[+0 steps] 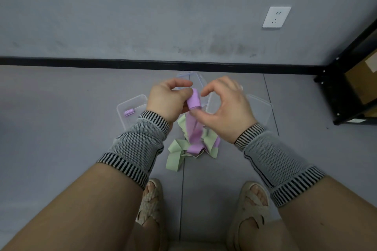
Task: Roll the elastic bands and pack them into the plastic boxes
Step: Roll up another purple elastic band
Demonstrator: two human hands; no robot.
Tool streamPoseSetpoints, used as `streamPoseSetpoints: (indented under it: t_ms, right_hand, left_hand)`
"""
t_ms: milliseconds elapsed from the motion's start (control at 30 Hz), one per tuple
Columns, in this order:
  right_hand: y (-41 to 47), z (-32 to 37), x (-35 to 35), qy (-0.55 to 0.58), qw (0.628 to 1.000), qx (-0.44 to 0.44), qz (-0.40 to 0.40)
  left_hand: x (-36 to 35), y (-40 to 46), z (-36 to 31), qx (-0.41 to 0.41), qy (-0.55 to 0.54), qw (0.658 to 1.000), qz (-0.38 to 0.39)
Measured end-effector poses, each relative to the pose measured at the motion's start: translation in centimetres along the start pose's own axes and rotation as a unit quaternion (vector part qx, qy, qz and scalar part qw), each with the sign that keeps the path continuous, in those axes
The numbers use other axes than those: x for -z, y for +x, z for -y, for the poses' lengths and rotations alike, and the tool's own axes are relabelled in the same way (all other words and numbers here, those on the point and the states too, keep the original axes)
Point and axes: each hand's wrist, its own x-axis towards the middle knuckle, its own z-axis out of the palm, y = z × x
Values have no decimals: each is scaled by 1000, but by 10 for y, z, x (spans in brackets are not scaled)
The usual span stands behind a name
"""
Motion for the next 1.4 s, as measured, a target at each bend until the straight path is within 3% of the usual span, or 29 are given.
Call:
streamPoseSetpoints:
  t_ms: [100,300,400,500,600,767,967,1200,1400]
  right_hand:
    - [-1,-1,-10,-36,998,43,16]
    - [-1,-3,-18,-43,995,64,-63]
    - [1,-2,-9,49,997,-33,-47]
    - [4,-1,2,185,971,-149,2]
    - [6,-4,8,257,947,-191,-8]
    - [8,-6,13,335,916,-220,-22]
    - [8,-8,14,340,917,-206,-4]
    - [8,-7,9,263,952,-159,3]
    - [6,-6,10,247,959,-134,24]
  left_hand:
    - [-3,-2,-1,12,-12,1000,-1]
    - [-2,-1,1,30,-23,999,0]
    - [2,4,1,7,31,999,-23]
    - [5,4,-1,-21,65,997,-24]
    - [4,-3,-4,-21,15,998,49]
    - [-1,-5,-1,-82,44,990,107]
    - [-1,-2,4,-69,23,992,105]
    - [-3,-2,6,-36,23,993,107]
    - [-3,-2,3,-7,-2,992,122]
